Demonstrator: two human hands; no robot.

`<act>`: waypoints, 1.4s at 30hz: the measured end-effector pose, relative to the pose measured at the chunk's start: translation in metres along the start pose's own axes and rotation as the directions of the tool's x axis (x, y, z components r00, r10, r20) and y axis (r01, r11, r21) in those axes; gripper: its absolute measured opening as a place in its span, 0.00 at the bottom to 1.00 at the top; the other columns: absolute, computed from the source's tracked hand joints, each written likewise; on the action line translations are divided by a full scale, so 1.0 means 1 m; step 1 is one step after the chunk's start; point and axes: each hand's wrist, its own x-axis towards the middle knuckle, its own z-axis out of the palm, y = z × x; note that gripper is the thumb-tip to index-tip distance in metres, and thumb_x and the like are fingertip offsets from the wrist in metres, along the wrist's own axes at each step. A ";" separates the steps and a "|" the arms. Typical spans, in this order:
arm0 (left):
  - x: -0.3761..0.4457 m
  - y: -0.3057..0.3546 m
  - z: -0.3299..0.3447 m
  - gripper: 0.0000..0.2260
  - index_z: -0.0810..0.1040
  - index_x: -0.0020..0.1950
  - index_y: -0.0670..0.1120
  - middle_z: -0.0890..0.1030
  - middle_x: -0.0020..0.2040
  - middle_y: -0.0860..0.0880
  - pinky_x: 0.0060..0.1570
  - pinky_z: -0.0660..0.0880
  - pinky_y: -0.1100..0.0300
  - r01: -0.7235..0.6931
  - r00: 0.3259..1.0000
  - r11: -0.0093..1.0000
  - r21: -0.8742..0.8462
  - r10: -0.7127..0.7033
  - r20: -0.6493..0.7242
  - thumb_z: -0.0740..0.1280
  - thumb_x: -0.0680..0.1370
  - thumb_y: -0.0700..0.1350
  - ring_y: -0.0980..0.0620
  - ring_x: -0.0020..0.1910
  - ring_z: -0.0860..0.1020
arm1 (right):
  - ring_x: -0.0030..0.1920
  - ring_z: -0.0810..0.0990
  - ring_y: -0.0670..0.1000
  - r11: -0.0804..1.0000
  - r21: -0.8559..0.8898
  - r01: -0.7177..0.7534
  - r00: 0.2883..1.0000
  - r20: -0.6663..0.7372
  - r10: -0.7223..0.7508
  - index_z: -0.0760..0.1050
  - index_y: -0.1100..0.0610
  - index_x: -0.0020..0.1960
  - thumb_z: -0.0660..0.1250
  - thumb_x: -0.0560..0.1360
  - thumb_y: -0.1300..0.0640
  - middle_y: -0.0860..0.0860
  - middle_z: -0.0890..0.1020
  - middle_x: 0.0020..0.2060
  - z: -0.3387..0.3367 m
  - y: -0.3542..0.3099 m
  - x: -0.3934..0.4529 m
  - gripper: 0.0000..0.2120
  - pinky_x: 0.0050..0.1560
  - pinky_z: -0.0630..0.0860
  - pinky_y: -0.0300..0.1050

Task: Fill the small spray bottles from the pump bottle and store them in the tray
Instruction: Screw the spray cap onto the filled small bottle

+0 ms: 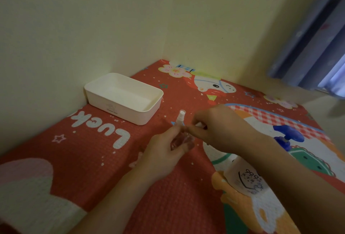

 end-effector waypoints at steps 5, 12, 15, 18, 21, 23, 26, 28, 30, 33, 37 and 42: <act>0.000 0.001 0.001 0.16 0.75 0.65 0.59 0.84 0.52 0.59 0.51 0.78 0.62 0.007 1.000 0.999 0.041 -0.007 -0.011 0.69 0.78 0.55 0.65 0.52 0.81 | 0.28 0.71 0.49 0.982 0.014 -0.187 0.982 0.023 0.187 0.75 0.53 0.35 0.49 0.77 0.34 0.49 0.75 0.27 0.011 -0.005 0.006 0.28 0.32 0.70 0.45; 0.002 -0.001 0.001 0.15 0.76 0.64 0.58 0.84 0.52 0.58 0.52 0.79 0.57 0.024 0.998 0.999 0.030 -0.023 -0.061 0.70 0.77 0.55 0.64 0.52 0.81 | 0.43 0.79 0.44 0.982 0.186 -0.026 0.991 0.131 0.001 0.79 0.49 0.56 0.67 0.75 0.51 0.44 0.81 0.45 -0.011 0.003 -0.005 0.10 0.44 0.76 0.40; 0.000 -0.001 0.001 0.16 0.76 0.64 0.59 0.84 0.53 0.60 0.55 0.79 0.58 0.024 0.997 0.999 0.022 -0.022 -0.072 0.71 0.77 0.53 0.67 0.54 0.80 | 0.32 0.77 0.49 0.994 0.092 -0.061 0.996 0.070 0.055 0.80 0.54 0.42 0.62 0.76 0.43 0.50 0.80 0.32 -0.002 0.001 0.001 0.17 0.34 0.72 0.47; 0.000 0.000 0.001 0.16 0.76 0.64 0.60 0.84 0.53 0.60 0.55 0.79 0.59 0.032 0.996 0.999 0.029 -0.029 -0.084 0.71 0.77 0.53 0.67 0.53 0.80 | 0.29 0.78 0.52 0.986 0.056 -0.158 0.987 0.041 0.156 0.77 0.57 0.36 0.52 0.75 0.34 0.53 0.80 0.28 0.007 0.001 0.005 0.29 0.34 0.75 0.49; 0.000 0.002 0.000 0.13 0.75 0.62 0.61 0.84 0.52 0.59 0.52 0.80 0.58 0.042 0.995 0.998 0.041 -0.038 -0.088 0.69 0.77 0.56 0.65 0.52 0.80 | 0.41 0.80 0.46 0.948 0.272 -0.166 0.982 0.137 0.132 0.74 0.49 0.57 0.55 0.73 0.33 0.44 0.80 0.45 0.000 -0.001 -0.001 0.24 0.42 0.76 0.42; 0.001 0.002 -0.001 0.13 0.76 0.62 0.59 0.84 0.50 0.58 0.51 0.80 0.53 0.028 0.994 0.999 0.047 -0.023 -0.110 0.69 0.78 0.56 0.63 0.50 0.81 | 0.45 0.78 0.42 0.955 0.284 -0.089 0.989 0.140 0.051 0.73 0.46 0.62 0.66 0.73 0.42 0.40 0.77 0.48 -0.007 0.002 -0.004 0.19 0.45 0.75 0.37; 0.000 0.002 0.000 0.15 0.76 0.63 0.59 0.84 0.51 0.59 0.52 0.80 0.53 0.034 0.993 0.998 0.054 -0.028 -0.112 0.70 0.77 0.54 0.64 0.51 0.81 | 0.32 0.74 0.43 0.980 0.192 -0.051 0.996 0.079 0.036 0.76 0.47 0.39 0.67 0.75 0.47 0.43 0.76 0.32 -0.008 0.002 -0.003 0.07 0.34 0.69 0.38; 0.000 0.003 0.000 0.17 0.75 0.66 0.59 0.84 0.52 0.60 0.54 0.79 0.57 0.033 0.993 0.998 0.054 -0.027 -0.111 0.70 0.77 0.54 0.66 0.52 0.80 | 0.25 0.67 0.47 0.991 0.083 -0.103 0.994 0.045 0.100 0.71 0.54 0.31 0.61 0.76 0.42 0.49 0.71 0.24 0.001 0.001 0.001 0.21 0.28 0.63 0.41; -0.001 0.004 0.000 0.19 0.74 0.67 0.59 0.84 0.53 0.60 0.54 0.79 0.60 0.029 0.994 0.998 0.057 -0.023 -0.109 0.70 0.77 0.54 0.66 0.53 0.80 | 0.23 0.66 0.49 0.987 0.005 -0.161 0.987 0.017 0.161 0.69 0.56 0.29 0.55 0.77 0.37 0.51 0.71 0.23 0.008 -0.002 0.005 0.28 0.28 0.64 0.45; 0.000 0.004 -0.001 0.17 0.75 0.65 0.60 0.84 0.53 0.59 0.51 0.78 0.63 0.035 0.993 0.999 0.028 -0.031 -0.115 0.70 0.77 0.54 0.66 0.52 0.80 | 0.36 0.77 0.47 0.964 0.205 -0.172 0.983 0.093 0.156 0.77 0.51 0.48 0.57 0.74 0.34 0.47 0.81 0.38 0.004 -0.003 -0.001 0.21 0.38 0.75 0.45; 0.000 0.004 0.000 0.16 0.76 0.63 0.59 0.84 0.50 0.60 0.49 0.78 0.65 0.019 0.992 0.999 0.048 -0.014 -0.122 0.72 0.76 0.52 0.65 0.51 0.80 | 0.39 0.75 0.40 0.973 0.228 -0.018 0.994 0.107 -0.006 0.79 0.49 0.53 0.68 0.74 0.51 0.42 0.77 0.41 -0.005 -0.002 -0.003 0.08 0.40 0.71 0.35; -0.001 0.002 0.004 0.15 0.77 0.60 0.56 0.85 0.49 0.57 0.48 0.79 0.58 -0.022 0.976 0.995 0.100 0.043 -0.212 0.74 0.75 0.51 0.62 0.49 0.82 | 0.40 0.71 0.45 0.992 0.123 -0.040 0.998 0.053 0.033 0.79 0.51 0.49 0.65 0.76 0.53 0.45 0.73 0.39 0.002 -0.010 0.002 0.05 0.38 0.64 0.37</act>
